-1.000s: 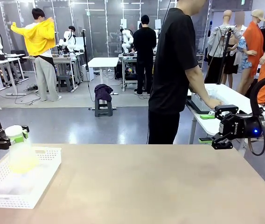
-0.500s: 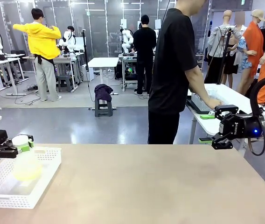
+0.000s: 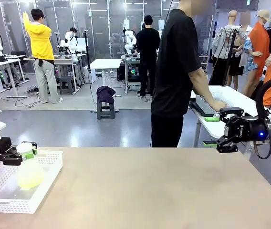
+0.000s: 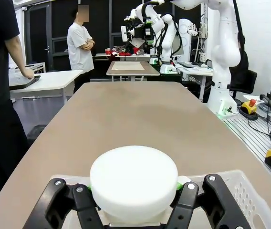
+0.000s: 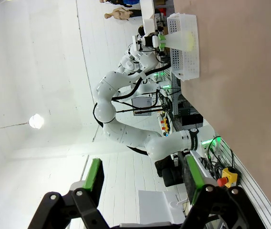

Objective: Prepare the solutions needed for the experiment.
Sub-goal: When the human places the Big flask in the center of the table, pick up the Big flask and place it in the left Organizing basket.

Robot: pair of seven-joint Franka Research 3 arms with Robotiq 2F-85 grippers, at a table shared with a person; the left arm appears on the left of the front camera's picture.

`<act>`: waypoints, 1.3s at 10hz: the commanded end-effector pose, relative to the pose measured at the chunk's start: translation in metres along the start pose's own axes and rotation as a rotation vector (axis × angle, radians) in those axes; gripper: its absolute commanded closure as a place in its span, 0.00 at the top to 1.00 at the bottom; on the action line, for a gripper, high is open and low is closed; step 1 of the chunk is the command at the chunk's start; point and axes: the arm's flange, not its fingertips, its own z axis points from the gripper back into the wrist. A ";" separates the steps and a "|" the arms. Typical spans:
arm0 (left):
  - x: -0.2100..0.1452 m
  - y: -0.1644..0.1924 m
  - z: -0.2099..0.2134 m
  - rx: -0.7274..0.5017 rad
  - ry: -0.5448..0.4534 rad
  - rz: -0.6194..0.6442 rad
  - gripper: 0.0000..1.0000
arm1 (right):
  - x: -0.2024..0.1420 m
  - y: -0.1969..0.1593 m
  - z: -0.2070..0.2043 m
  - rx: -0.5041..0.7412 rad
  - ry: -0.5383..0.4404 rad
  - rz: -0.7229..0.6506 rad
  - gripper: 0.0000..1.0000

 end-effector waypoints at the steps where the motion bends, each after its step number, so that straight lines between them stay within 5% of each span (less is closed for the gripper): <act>1: 0.002 0.011 -0.001 0.018 -0.010 -0.021 0.08 | 0.000 0.001 -0.001 0.003 0.005 0.003 0.84; 2: 0.001 0.011 0.000 0.016 -0.014 -0.011 0.32 | 0.000 0.001 -0.001 0.003 0.005 0.003 0.84; 9: -0.002 -0.003 0.023 0.057 0.033 0.024 1.00 | 0.000 0.001 -0.001 0.003 0.005 0.003 0.84; 13: 0.005 -0.022 0.053 0.143 0.019 0.035 1.00 | 0.000 0.001 -0.001 0.003 0.005 0.003 0.84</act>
